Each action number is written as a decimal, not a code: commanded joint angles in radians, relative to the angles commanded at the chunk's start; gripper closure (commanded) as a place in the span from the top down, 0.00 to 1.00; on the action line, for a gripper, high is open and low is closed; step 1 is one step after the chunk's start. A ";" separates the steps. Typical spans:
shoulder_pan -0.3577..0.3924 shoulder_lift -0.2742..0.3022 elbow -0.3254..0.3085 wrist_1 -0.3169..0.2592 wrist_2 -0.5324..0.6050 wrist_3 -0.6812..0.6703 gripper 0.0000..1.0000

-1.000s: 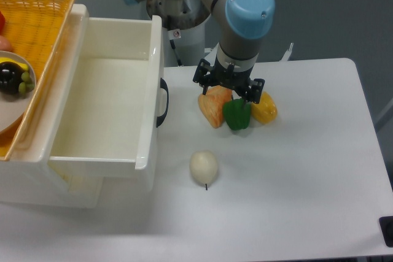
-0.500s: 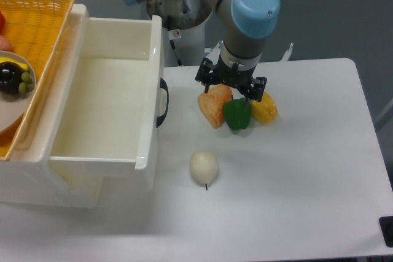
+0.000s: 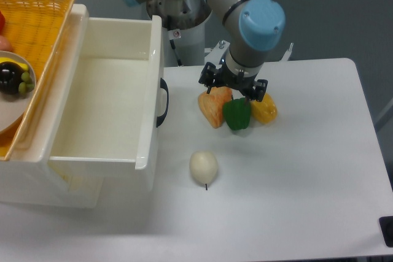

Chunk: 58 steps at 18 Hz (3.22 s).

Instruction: Pick up the green chilies

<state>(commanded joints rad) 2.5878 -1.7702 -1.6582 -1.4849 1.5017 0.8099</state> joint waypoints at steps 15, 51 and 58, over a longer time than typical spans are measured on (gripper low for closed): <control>0.043 -0.150 -0.031 0.012 0.057 -0.140 1.00; 0.075 -0.264 -0.032 0.081 0.060 -0.156 1.00; 0.071 -0.268 -0.032 0.081 0.063 -0.156 0.94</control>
<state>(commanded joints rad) 2.6584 -2.0387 -1.6904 -1.4036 1.5646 0.6535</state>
